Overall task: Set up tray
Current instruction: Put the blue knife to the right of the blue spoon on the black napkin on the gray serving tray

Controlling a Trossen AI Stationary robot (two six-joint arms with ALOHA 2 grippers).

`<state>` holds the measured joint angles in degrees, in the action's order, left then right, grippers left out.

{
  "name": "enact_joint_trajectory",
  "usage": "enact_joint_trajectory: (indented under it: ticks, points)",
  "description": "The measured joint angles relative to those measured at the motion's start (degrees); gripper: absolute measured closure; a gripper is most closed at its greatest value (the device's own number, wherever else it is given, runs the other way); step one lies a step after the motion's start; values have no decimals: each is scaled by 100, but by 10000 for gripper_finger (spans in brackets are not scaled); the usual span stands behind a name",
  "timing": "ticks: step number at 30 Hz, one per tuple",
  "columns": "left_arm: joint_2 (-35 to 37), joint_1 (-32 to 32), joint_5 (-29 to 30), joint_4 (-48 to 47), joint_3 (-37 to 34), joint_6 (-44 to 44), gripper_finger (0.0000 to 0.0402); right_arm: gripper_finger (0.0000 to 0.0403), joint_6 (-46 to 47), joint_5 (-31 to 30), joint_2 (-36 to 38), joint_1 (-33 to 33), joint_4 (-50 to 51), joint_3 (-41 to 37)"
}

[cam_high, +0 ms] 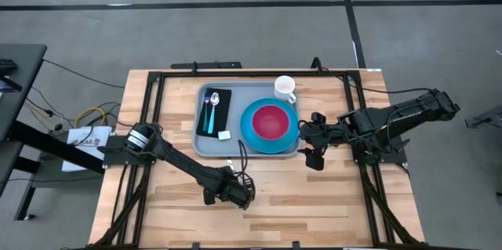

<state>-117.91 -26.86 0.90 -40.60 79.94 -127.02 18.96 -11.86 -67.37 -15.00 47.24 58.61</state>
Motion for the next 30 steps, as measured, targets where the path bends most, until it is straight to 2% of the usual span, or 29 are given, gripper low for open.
enact_joint_trajectory:
  ticks: [3,8,17,25,30]
  points:
    - [124,-12,45,-135,-17,26,384,159,1,0,0,0,-2,2]
    - [403,-77,-227,-439,-27,98,385,159,0,0,0,0,-13,2]
    - [753,-279,179,-519,-20,-120,386,159,-2,-2,0,4,-34,2]
    - [878,-426,-207,-324,-11,-98,386,159,-2,-2,0,4,-120,2]
    - [878,-587,-193,-14,-7,-205,386,159,0,-2,1,4,-146,2]
